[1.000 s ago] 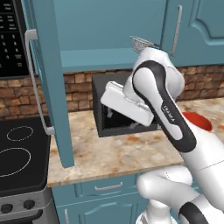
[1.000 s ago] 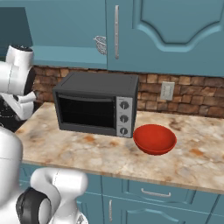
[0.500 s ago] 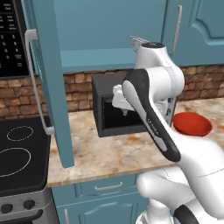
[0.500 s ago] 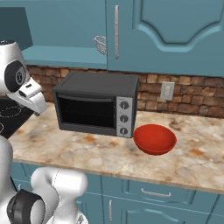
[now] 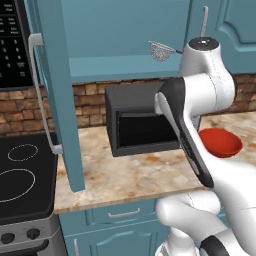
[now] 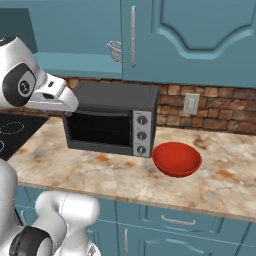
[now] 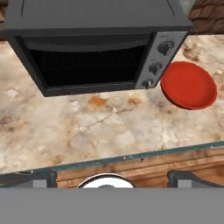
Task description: Open the cabinet and setup a tea strainer by placing it in the bowl upright.
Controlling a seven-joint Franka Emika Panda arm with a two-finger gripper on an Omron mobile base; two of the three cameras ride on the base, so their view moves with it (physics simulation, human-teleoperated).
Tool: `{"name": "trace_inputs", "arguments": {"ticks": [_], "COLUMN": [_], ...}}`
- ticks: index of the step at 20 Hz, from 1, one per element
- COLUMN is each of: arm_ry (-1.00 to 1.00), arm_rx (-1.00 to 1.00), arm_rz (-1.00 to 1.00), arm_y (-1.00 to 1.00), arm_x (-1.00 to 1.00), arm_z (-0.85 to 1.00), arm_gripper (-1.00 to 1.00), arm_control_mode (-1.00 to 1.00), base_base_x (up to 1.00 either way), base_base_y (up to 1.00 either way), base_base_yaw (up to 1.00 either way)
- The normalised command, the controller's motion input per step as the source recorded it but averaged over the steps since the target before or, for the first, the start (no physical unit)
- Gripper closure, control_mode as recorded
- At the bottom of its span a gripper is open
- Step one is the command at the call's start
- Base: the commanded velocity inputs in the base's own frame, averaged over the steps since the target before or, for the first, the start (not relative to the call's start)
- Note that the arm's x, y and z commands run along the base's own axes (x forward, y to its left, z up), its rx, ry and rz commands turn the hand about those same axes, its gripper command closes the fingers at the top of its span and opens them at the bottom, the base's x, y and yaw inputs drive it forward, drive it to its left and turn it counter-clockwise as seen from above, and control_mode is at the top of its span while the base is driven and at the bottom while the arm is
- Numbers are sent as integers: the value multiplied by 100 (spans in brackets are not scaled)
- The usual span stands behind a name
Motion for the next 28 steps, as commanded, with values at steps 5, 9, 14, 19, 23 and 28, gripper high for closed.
{"name": "trace_inputs", "arguments": {"ticks": [5,9,14,19,23,28], "arm_ry": [-18,-13,-18,-20,-13,-14], "arm_rx": [-16,-7,6,32,23,1], "arm_rz": [18,3,0,0,0,3], "arm_y": [-36,-42,-52,-61,-44,-4], "arm_x": [0,-1,0,23,37,54], "arm_z": [83,85,62,9,0,1], "arm_gripper": [-100,-100,-100,-100,-100,-100], "arm_control_mode": [-100,-100,-100,-100,-100,-100], "base_base_x": [0,0,0,0,0,0], "base_base_y": [0,0,0,0,0,0], "base_base_yaw": [0,0,0,0,0,0]}}
